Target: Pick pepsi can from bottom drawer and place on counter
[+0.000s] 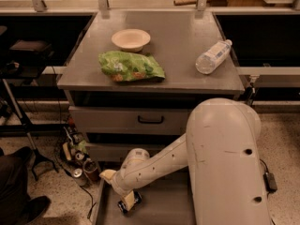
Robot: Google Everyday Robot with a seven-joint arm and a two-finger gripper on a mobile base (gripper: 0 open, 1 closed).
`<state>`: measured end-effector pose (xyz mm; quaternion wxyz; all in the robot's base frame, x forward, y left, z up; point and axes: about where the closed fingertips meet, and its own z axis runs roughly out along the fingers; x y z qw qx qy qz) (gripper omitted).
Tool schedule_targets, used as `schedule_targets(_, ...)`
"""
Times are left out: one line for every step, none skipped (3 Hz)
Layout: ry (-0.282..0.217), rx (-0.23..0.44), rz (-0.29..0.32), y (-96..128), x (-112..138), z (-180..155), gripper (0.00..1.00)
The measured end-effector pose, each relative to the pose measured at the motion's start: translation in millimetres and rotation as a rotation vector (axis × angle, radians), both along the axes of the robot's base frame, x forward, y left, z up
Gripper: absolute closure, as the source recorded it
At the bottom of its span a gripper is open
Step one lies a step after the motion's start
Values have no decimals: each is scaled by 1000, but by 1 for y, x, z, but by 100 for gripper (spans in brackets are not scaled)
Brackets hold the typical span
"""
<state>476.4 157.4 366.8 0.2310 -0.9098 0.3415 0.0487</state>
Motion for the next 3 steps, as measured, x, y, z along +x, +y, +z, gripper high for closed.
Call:
schedule_targets(8, -3, -11, 3, 6, -11, 0)
schedule_targets(23, -5, -79, -1, 35, -68, 0)
schedule_targets(33, 2, -117, -3, 46, -99, 0)
